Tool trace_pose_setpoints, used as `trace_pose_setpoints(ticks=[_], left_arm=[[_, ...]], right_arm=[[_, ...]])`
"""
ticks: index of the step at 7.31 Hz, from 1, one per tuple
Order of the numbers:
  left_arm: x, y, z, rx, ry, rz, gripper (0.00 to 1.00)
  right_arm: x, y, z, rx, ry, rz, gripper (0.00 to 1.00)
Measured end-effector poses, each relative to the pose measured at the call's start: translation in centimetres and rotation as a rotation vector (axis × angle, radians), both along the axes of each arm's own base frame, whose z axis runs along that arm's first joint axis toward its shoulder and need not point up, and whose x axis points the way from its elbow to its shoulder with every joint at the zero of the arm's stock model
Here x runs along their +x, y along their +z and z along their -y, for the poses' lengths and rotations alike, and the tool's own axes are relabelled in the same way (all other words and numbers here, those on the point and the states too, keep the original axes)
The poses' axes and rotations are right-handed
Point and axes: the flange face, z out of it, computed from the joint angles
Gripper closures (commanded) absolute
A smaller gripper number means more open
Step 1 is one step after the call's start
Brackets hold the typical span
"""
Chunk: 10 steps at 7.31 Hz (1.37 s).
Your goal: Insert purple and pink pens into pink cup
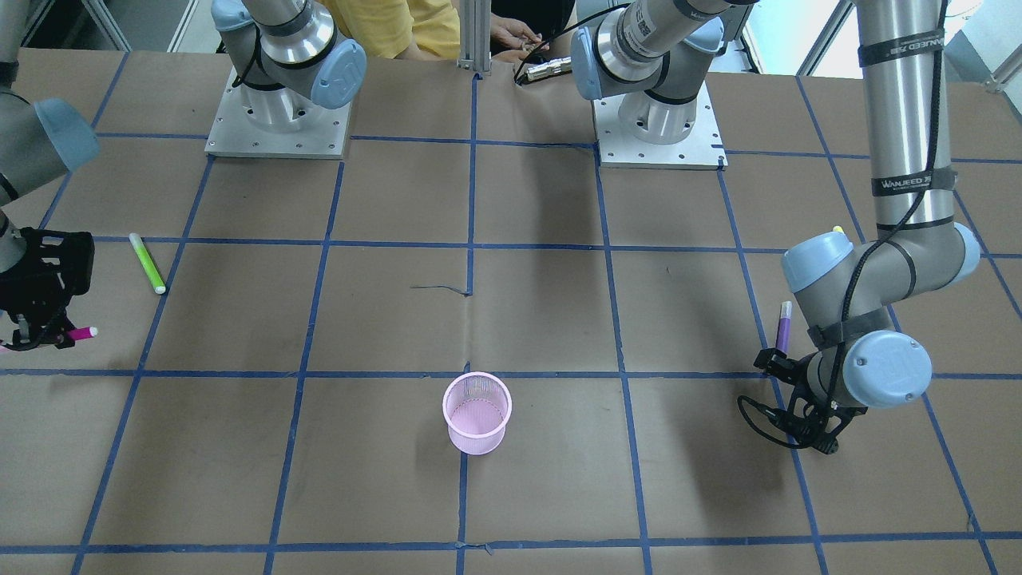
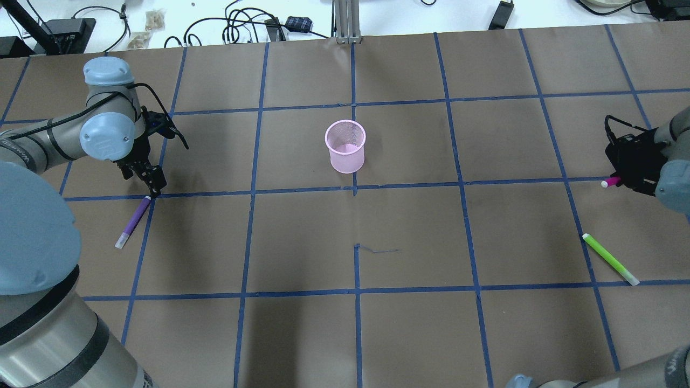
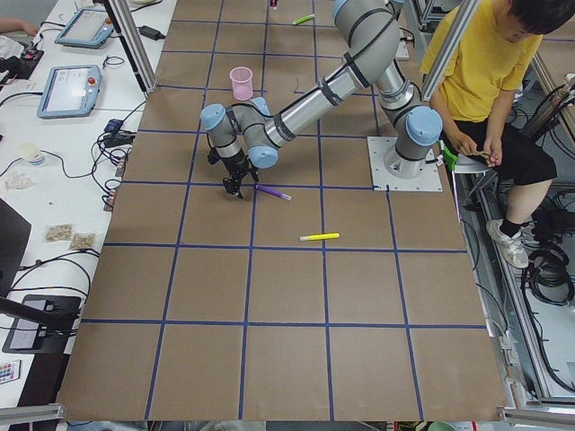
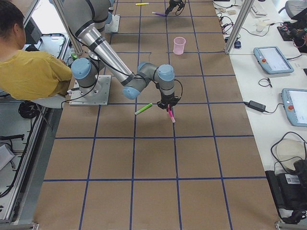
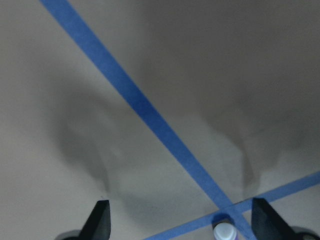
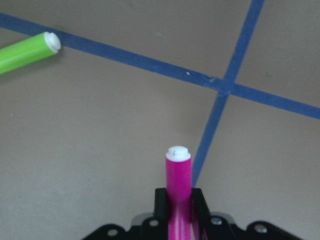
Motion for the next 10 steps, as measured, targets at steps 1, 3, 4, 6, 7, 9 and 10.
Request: trace_pose_setpoints(ticks=[1,3,4,6,7,9,10], left_arm=[[0.0,0.1,-0.7,0.024,0.019,-0.006,0.00],[-0.1,0.3,-1.7,0.054,0.070,-0.005,0.17],[-0.2,0.1,-1.9,0.062,0.080,-0.005,0.32],[-0.5,-0.4,-2.4,0.067,0.090,-0.020,0.65],[-0.5,-0.5,-2.5,0.065,0.095,-0.024,0.85],[-0.7,-0.5,-2.5,0.059,0.110,-0.029,1.00],[-0.7,-0.4,-2.5,0.056,0.113,-0.030,1.00]], right_arm=[[0.0,2.8,1.1,-0.010,0.007,0.011,1.00],[2.2,8.2,4.2,0.080,-0.044,0.133,1.00],[5.3,10.5,5.5,0.120,-0.068,0.187,1.00],[13.9,12.1,7.0,0.147,-0.046,0.340,1.00],[17.8,12.3,7.4,0.141,-0.059,0.467,1.00],[25.3,12.2,8.5,0.139,-0.080,0.732,1.00],[29.1,11.8,9.0,0.151,-0.063,0.848,1.00]])
